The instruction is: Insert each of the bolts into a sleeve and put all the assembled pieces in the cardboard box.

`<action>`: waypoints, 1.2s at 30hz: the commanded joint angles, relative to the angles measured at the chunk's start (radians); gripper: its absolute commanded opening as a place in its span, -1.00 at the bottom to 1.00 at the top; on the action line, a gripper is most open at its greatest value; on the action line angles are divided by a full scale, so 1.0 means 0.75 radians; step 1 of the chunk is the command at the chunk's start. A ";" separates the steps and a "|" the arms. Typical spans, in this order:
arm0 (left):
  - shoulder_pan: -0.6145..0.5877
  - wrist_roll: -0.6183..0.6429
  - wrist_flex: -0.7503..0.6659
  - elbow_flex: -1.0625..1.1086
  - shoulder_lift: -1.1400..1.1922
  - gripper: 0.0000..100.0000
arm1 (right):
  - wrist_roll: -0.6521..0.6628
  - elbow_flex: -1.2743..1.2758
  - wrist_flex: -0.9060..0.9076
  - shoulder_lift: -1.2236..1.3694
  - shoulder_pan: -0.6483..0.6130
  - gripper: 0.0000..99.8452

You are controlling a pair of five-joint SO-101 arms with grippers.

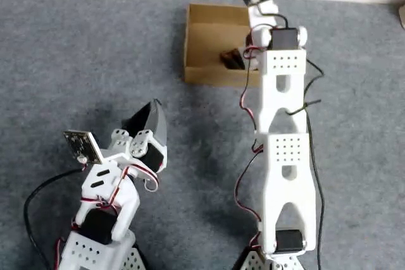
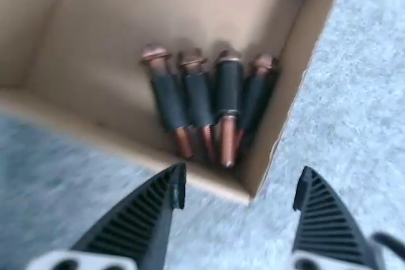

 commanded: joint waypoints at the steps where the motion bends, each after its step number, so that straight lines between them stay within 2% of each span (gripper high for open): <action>1: -0.013 -0.025 -0.043 0.026 0.005 -0.99 | -0.143 -0.173 0.038 -0.279 0.007 -0.50; 14: -0.009 -0.025 -0.043 0.026 0.005 -0.99 | -0.170 -0.165 0.042 -1.190 0.062 -0.50; 16: -0.005 -0.025 -0.041 0.026 0.005 -0.99 | -0.172 -0.083 0.042 -1.372 0.064 -0.50; 22: -0.005 -0.025 -0.043 0.026 0.005 -0.99 | -0.186 0.652 0.040 -2.116 0.058 -0.50; 28: -0.005 -0.025 -0.043 0.026 0.005 -0.99 | -0.360 1.531 0.030 -2.755 0.056 -0.50; 36: -0.013 -0.025 -0.023 0.026 0.005 -0.99 | -0.360 2.661 -0.302 -3.434 0.056 -0.50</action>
